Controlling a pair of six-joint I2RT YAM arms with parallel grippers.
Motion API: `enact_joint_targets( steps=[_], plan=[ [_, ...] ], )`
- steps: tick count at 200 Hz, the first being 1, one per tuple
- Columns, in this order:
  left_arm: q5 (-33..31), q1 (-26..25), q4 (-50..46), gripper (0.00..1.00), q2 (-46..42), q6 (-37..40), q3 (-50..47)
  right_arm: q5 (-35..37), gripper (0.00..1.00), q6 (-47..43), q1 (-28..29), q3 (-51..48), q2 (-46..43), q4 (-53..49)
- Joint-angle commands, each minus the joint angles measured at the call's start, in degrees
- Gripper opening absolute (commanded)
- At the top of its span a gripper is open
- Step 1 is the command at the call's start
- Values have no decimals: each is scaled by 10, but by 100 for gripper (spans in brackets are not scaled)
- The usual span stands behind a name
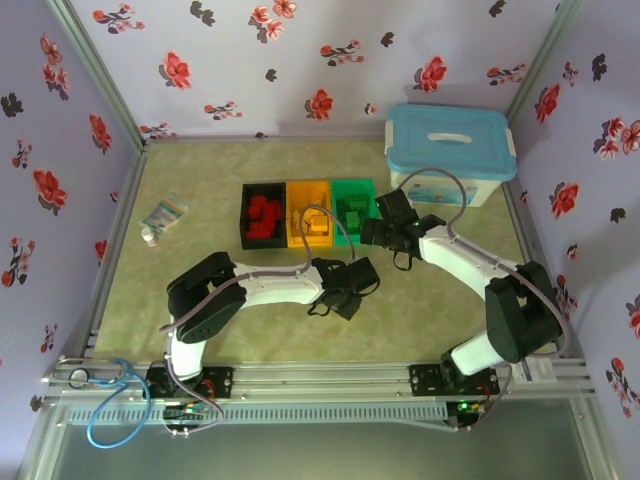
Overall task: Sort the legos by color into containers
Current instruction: Pick up the lego from the middle-left of the table, then place the lego in the container.
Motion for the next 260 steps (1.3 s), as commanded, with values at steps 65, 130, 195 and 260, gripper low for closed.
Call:
enact_joint_targets(
  steps=[65, 130, 195, 260],
  plan=[
    [105, 172, 296, 31, -329, -72, -267, -6, 91, 26, -5, -36, -20, 25],
    [49, 236, 298, 32, -384, -67, -288, -33, 90, 35, -3, -95, -55, 38],
    [50, 285, 249, 33, -333, -29, -193, -43, 91, 31, -2, -167, -190, 50],
    [65, 335, 210, 34, -250, -13, -71, -26, 94, 38, -2, -212, -253, 43]
  ],
)
